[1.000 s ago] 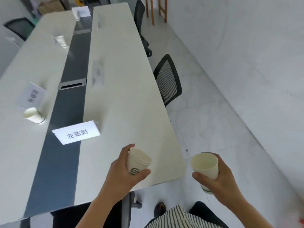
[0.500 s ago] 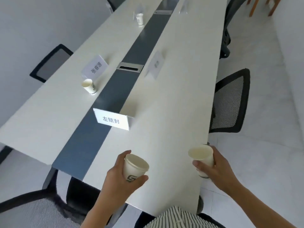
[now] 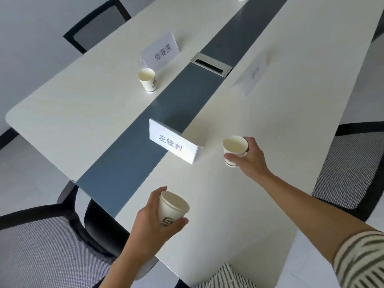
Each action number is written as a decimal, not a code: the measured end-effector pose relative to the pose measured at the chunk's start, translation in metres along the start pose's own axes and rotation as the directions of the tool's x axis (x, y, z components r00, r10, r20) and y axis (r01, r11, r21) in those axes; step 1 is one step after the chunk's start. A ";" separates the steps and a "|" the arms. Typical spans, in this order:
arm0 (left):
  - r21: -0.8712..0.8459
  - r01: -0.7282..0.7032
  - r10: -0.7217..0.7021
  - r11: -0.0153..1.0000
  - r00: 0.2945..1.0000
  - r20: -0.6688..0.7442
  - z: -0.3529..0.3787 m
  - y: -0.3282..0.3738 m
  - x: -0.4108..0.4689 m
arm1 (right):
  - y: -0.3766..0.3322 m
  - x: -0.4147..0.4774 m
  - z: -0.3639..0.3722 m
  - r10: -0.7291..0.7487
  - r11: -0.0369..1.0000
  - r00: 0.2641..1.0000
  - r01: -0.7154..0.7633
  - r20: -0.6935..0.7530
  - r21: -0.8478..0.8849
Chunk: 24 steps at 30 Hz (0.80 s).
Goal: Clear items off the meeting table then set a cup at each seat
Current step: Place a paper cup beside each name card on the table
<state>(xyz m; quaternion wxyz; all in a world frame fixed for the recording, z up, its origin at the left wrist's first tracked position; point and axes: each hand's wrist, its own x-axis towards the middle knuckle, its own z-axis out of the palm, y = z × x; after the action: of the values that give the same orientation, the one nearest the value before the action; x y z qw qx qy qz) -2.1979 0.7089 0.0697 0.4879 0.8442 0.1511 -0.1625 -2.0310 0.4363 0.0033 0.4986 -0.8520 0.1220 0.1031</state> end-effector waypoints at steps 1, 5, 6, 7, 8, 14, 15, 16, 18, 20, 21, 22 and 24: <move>-0.010 0.005 -0.005 1.000 1.000 0.005 -0.003 -0.001 0.012 | -0.003 0.014 0.007 0.004 0.999 1.000 -0.005 -0.023 -0.034; -0.032 0.027 -0.027 0.999 0.999 0.020 -0.012 -0.010 0.049 | -0.013 0.069 0.030 0.018 0.996 0.992 -0.028 -0.125 -0.085; -0.036 0.038 -0.037 0.999 0.999 0.021 -0.014 -0.014 0.054 | -0.013 0.079 0.034 0.022 0.996 0.990 -0.034 -0.140 -0.078; -0.042 0.050 -0.049 0.998 0.999 0.021 -0.016 -0.018 0.059 | -0.012 0.087 0.039 0.032 0.996 0.988 -0.044 -0.153 -0.074; -0.047 0.063 -0.062 0.997 0.998 0.022 -0.018 -0.022 0.063 | -0.010 0.092 0.043 0.046 0.996 0.985 -0.059 -0.165 -0.073; -0.045 0.117 -0.116 0.992 0.993 0.034 -0.021 -0.039 0.077 | 0.010 0.095 0.056 0.105 0.975 0.974 -0.141 -0.203 -0.170; -0.042 0.113 -0.111 0.993 0.993 0.038 -0.021 -0.038 0.079 | 0.013 0.094 0.056 0.107 0.975 0.975 -0.142 -0.193 -0.174; -0.040 0.105 -0.104 0.994 0.994 0.042 -0.020 -0.037 0.081 | 0.014 0.093 0.055 0.112 0.974 0.977 -0.143 -0.180 -0.175; -0.041 0.082 -0.080 0.996 0.996 0.049 -0.019 -0.030 0.086 | 0.016 0.090 0.050 0.120 0.976 0.982 -0.143 -0.148 -0.162; -0.039 0.051 -0.049 0.998 0.997 0.053 -0.016 -0.021 0.090 | 0.015 0.084 0.042 0.120 0.978 0.985 -0.139 -0.124 -0.157; -0.037 0.034 -0.032 0.999 0.998 0.053 -0.015 -0.015 0.092 | 0.015 0.078 0.038 0.122 0.977 0.985 -0.141 -0.123 -0.160; -0.034 0.015 -0.013 0.999 0.998 0.054 -0.013 -0.010 0.092 | 0.014 0.071 0.033 0.128 0.976 0.984 -0.147 -0.124 -0.159; -0.025 -0.028 0.029 0.999 0.997 0.066 -0.007 0.002 0.091 | 0.011 0.050 0.021 0.142 0.980 0.984 -0.155 -0.108 -0.124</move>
<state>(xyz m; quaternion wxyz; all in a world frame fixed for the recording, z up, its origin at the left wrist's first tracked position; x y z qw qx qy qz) -2.1141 0.7229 0.0367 0.5051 0.8345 0.1245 -0.1818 -1.9885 0.4442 -0.0306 0.4253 -0.8758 0.2026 0.1057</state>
